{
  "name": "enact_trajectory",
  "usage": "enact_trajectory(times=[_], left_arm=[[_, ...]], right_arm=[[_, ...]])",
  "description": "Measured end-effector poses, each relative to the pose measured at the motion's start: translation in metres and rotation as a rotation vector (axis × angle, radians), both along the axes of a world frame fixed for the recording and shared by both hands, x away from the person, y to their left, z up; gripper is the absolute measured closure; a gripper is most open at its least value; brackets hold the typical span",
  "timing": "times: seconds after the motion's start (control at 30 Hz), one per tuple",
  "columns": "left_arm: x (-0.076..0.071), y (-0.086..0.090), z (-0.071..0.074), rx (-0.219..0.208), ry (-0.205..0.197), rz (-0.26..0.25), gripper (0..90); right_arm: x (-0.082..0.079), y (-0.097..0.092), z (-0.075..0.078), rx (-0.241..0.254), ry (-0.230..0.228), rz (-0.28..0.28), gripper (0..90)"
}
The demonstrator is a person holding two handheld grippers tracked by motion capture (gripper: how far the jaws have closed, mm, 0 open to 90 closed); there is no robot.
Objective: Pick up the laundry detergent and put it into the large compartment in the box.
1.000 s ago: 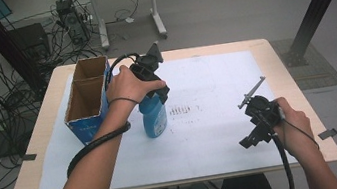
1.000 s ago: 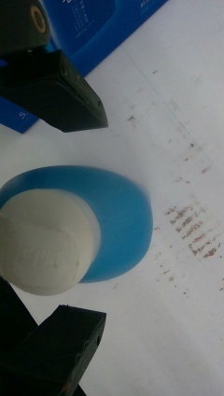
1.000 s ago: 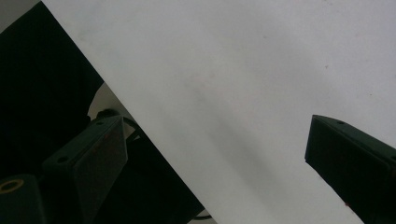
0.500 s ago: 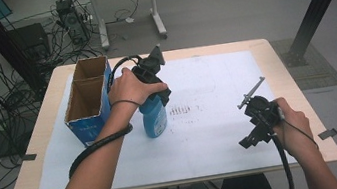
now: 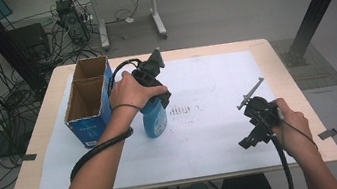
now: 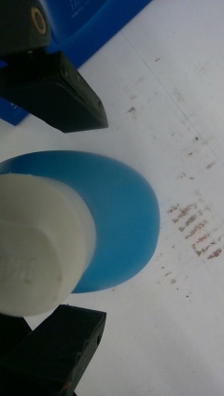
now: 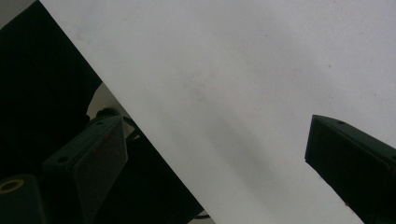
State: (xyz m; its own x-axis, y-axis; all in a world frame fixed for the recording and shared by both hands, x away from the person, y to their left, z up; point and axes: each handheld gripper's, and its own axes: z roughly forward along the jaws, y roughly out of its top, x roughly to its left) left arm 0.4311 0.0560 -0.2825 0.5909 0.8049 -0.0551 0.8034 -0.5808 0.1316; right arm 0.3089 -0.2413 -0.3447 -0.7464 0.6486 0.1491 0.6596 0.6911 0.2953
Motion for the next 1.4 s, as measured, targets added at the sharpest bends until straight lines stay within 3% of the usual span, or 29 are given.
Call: enact_trajectory(times=[0.2,1.4], left_arm=[[-0.0031,0.0003,-0.0016,-0.003,-0.014,0.007,7.9],[-0.0056,0.0031,-0.0055,-0.011,-0.006,0.016,7.9]], right_arm=[[-0.0005,-0.0011,-0.0001,0.001,-0.004,-0.005,5.4],[-0.0019,-0.0014,0.0014,-0.006,-0.005,-0.002,5.3]])
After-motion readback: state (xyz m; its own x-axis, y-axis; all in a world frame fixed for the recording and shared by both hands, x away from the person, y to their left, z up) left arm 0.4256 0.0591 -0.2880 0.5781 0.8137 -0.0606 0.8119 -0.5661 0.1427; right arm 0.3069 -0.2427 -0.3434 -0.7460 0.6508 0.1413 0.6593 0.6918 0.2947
